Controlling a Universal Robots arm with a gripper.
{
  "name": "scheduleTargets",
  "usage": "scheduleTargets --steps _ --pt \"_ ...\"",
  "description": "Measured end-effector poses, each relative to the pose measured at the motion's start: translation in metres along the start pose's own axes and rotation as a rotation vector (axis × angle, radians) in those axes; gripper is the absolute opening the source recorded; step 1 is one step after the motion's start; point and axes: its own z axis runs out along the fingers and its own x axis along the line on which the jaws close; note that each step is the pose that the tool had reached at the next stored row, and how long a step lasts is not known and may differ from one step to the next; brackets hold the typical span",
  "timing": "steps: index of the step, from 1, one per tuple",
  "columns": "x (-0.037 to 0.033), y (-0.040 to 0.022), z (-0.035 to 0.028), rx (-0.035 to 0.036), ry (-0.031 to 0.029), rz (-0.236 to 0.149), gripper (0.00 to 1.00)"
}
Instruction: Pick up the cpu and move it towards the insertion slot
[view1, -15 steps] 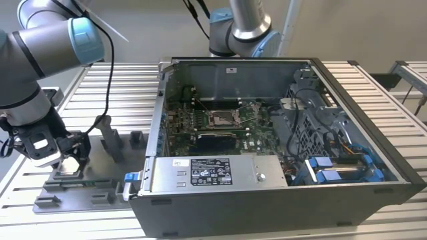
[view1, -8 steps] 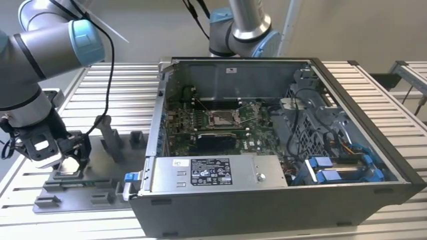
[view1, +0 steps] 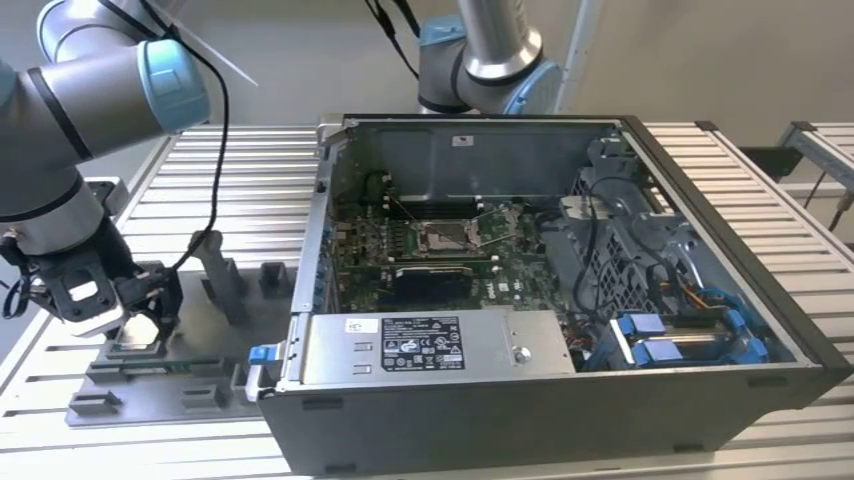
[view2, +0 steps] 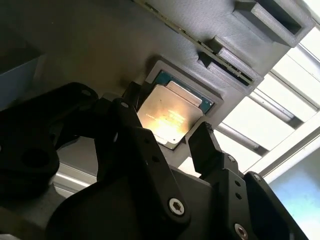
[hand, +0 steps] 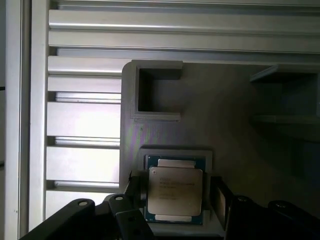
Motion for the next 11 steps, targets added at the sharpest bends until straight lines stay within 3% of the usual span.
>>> scheduleTargets --steps 1,2,8,11 --pt "0.0000 0.0000 0.0001 0.0000 0.0000 0.000 1.00" --pt "0.0000 0.0000 0.0001 0.0000 0.0000 0.000 0.00" --pt "0.0000 0.0000 -0.0004 -0.0002 -0.0004 0.001 0.00" --pt "0.0001 0.0002 -0.0133 0.0000 0.0003 0.003 0.00"
